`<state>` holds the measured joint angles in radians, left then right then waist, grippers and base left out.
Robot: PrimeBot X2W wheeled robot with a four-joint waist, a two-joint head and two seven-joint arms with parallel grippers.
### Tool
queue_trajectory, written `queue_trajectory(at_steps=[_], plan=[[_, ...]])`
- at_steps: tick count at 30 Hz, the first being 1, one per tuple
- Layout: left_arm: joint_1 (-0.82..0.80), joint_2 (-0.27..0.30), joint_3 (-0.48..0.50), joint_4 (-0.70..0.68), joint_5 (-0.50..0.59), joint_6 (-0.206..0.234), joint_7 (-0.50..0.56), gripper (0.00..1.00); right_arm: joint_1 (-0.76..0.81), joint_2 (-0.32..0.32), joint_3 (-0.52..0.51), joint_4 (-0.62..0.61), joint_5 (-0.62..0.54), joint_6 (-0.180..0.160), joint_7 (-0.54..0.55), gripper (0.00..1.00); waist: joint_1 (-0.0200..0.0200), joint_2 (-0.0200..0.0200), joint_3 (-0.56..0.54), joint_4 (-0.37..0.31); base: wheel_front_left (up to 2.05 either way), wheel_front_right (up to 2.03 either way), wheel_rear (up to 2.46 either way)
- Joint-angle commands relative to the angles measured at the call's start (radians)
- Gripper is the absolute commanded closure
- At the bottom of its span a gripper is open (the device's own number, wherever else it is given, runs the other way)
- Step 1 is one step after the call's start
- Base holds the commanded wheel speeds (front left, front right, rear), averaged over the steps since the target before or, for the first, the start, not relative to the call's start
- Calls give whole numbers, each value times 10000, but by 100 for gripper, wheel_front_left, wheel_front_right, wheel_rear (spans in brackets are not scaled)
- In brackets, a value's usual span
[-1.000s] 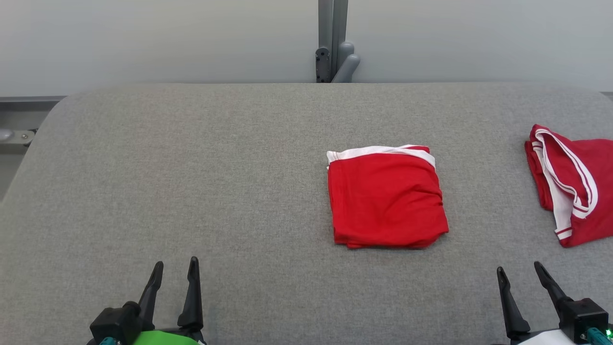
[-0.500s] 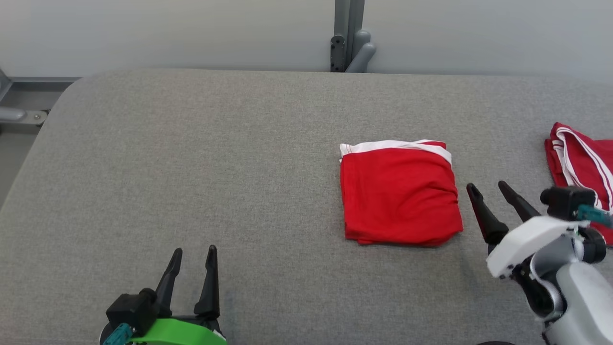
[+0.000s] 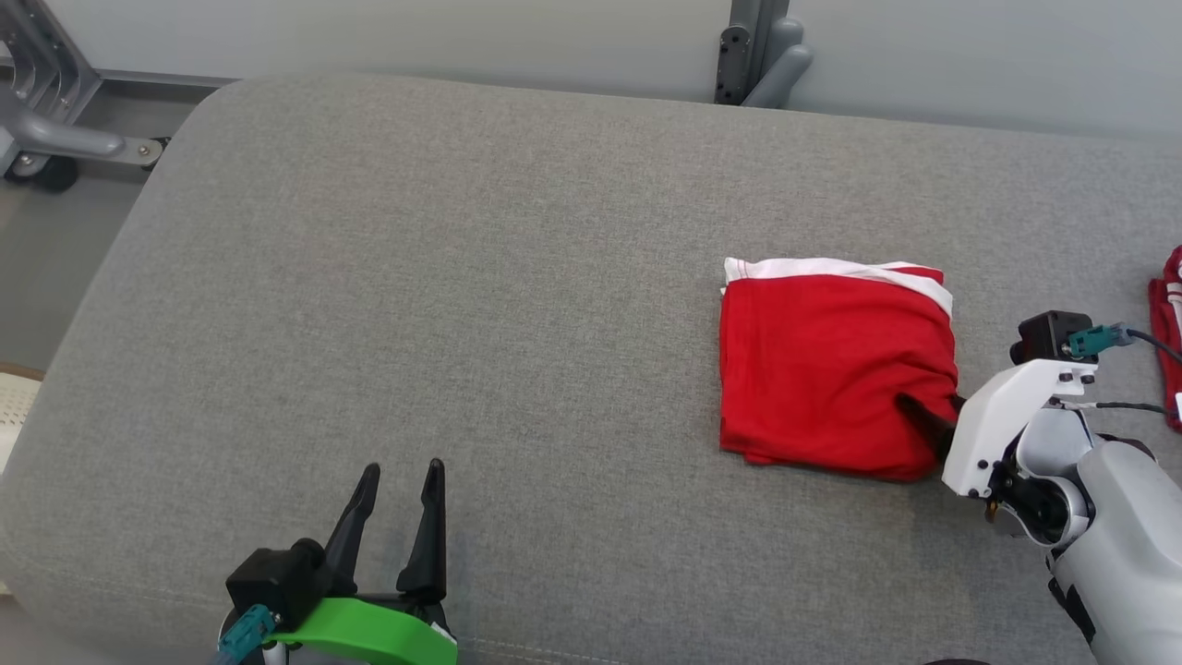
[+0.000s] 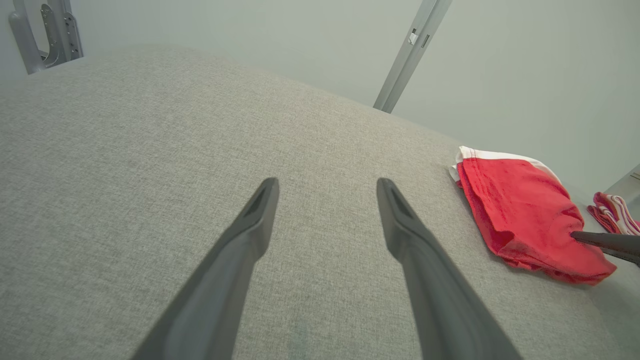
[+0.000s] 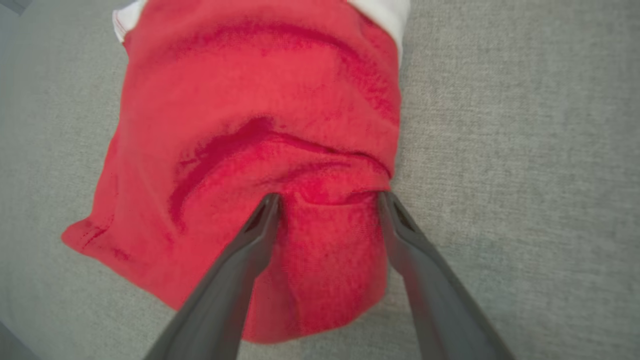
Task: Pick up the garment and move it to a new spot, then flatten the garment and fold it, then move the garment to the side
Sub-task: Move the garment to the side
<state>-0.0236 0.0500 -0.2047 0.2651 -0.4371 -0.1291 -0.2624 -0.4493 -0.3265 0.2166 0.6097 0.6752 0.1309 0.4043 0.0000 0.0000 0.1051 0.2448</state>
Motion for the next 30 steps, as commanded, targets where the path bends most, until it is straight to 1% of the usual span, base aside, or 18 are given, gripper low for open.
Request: queue_trajectory(at_steps=[1,7,10,14,18,21,22,23,25,30], plan=[[-164,20,-13,6,-44,-30,-25,0,-288,-55,49,344,-62,-4,-216,0,0,0,135,113,0,0,0],[-250,20,89,-4,13,-30,-25,0,-759,-110,147,967,104,-6,-611,0,0,0,298,16,0,0,0],[-383,20,-6,-7,18,-30,-25,0,-966,-208,274,1202,87,-6,-758,0,0,0,428,-49,0,0,0],[-519,20,-106,-5,-25,-30,-25,0,-1175,-181,428,1524,87,-6,-843,0,0,0,567,-84,0,0,0],[-726,20,-200,-1,-103,-30,-25,0,-1453,63,505,2079,316,-6,-921,0,0,0,709,-114,0,0,0],[-811,20,-255,12,-130,-30,-25,0,-1559,391,609,2305,779,-2,-934,0,0,0,763,-141,0,0,0],[-833,20,-266,19,-146,-30,-25,0,-1569,473,609,2355,977,-2,-960,13,0,0,772,-157,0,0,0],[-866,20,-243,8,-169,-30,-25,0,-1632,545,794,2225,1254,-2,-1004,100,0,0,789,-212,0,0,0],[-858,20,-205,-11,-197,-30,-25,0,-1663,499,1118,1898,1564,-2,-925,100,0,0,792,-328,0,0,0],[-746,18,-21,-74,-87,-30,-25,0,-1882,-100,1719,941,2327,-2,-815,100,0,0,860,-895,0,0,0]])
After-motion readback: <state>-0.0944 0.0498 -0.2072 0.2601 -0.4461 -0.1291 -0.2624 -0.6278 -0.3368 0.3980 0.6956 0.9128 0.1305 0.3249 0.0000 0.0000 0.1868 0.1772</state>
